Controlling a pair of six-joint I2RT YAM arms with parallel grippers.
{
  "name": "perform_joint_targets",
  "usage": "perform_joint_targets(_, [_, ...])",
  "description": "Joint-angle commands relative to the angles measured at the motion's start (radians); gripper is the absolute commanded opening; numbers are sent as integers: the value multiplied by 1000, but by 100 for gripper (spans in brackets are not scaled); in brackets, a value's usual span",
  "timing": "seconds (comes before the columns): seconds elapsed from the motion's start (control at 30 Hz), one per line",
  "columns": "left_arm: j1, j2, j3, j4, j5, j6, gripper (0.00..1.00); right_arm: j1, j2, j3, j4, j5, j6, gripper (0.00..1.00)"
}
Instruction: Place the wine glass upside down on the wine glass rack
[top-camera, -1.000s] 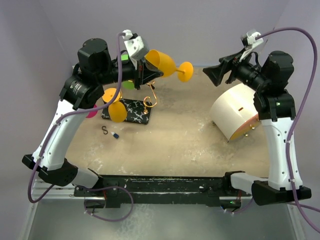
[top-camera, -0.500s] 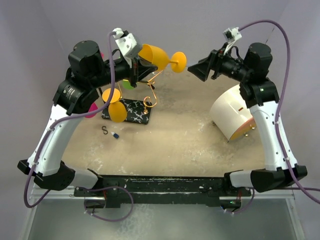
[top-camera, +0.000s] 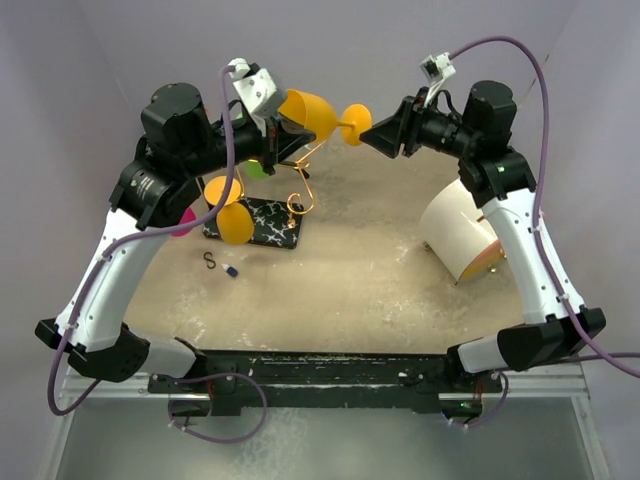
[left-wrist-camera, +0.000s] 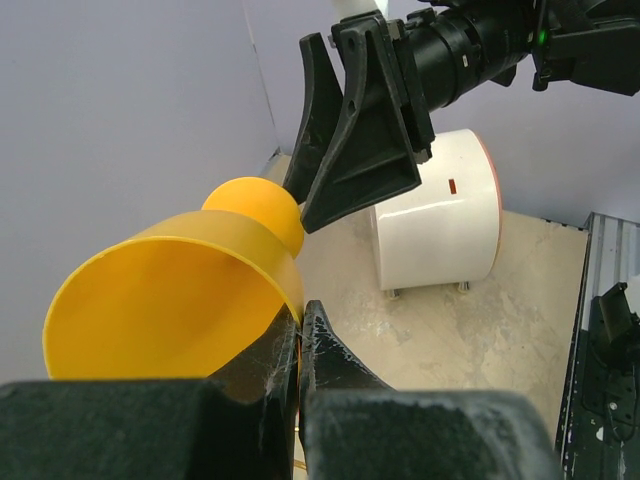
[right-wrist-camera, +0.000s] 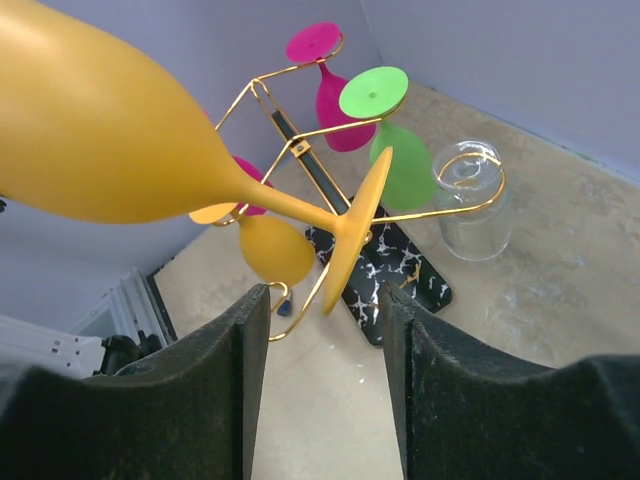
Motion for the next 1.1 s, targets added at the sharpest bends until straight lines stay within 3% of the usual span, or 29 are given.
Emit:
perform_joint_targets(0.0, [2, -7, 5, 64, -13, 12, 0, 6, 13, 56, 58, -6, 43, 48])
perform_joint_targets(0.53, [3, -4, -12, 71, -8, 13, 0, 17, 37, 76, 58, 15, 86, 26])
perform_joint_targets(0.6, [3, -7, -17, 70, -6, 19, 0, 18, 36, 77, 58, 24, 89, 21])
perform_joint_targets(0.73, [2, -18, -38, 71, 5, 29, 1, 17, 33, 79, 49, 68, 91, 0])
perform_joint_targets(1.07, [4, -55, -106, 72, 67, 47, 36, 17, 20, 94, -12, 196, 32, 0])
